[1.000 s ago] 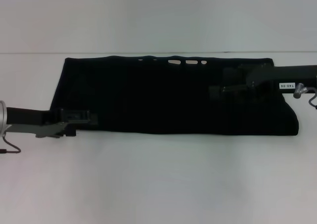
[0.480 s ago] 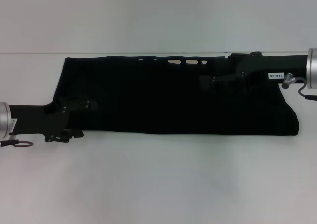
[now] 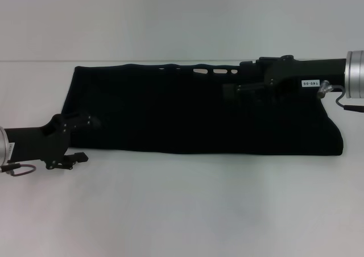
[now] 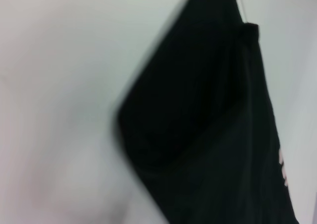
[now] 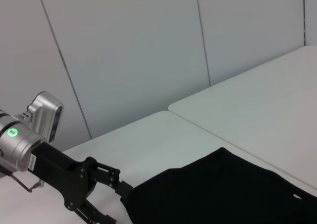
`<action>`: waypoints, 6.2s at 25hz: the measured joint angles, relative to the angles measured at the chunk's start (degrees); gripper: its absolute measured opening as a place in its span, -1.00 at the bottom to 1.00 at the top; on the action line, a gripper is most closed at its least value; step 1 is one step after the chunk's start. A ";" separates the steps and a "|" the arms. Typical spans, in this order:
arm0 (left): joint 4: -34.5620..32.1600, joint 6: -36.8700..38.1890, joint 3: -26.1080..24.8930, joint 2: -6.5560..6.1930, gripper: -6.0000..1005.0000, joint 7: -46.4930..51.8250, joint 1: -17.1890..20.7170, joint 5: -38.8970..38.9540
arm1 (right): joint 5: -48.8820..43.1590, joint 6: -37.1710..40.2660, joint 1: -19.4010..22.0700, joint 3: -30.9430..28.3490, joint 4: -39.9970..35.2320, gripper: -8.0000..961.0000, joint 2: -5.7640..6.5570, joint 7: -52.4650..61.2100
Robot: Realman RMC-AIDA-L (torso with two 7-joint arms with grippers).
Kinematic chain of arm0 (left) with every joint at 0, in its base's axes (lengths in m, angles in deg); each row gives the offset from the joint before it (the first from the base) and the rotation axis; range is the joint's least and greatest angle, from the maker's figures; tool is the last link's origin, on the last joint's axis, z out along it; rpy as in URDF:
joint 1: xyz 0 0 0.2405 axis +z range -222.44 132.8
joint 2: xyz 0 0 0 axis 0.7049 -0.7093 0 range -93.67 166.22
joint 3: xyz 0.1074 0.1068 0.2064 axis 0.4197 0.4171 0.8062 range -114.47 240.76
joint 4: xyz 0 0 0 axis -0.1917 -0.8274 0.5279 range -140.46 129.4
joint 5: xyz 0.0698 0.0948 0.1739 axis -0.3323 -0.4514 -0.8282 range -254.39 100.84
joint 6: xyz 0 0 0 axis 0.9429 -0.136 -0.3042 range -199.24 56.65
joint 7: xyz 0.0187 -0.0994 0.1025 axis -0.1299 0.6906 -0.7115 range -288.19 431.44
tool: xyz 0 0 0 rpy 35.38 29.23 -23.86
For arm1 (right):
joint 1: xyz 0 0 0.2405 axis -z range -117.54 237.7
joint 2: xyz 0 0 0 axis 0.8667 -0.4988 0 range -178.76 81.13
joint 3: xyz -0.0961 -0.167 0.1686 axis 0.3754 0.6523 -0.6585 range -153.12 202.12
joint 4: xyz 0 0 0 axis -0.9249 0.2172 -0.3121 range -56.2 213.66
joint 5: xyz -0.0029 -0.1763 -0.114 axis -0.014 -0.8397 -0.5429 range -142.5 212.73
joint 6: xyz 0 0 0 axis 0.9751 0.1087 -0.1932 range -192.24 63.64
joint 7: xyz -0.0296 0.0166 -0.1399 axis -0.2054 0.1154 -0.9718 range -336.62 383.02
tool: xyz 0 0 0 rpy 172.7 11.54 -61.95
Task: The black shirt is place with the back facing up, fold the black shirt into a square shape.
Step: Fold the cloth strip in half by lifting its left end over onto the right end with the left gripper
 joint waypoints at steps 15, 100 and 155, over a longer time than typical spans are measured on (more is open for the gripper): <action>1.54 -7.03 0.17 0.18 0.91 -0.40 0.03 0.26 | -0.02 -0.04 -0.13 -0.43 -0.16 0.94 -0.20 0.19; 1.34 -13.94 6.76 -0.04 0.71 -11.01 -2.22 0.06 | 0.75 -0.25 -0.71 -0.53 -0.26 0.93 0.32 1.08; -15.60 12.97 7.86 -1.15 -0.92 -24.29 -1.69 15.07 | 11.89 -3.65 6.34 -0.99 -0.56 0.93 0.20 0.29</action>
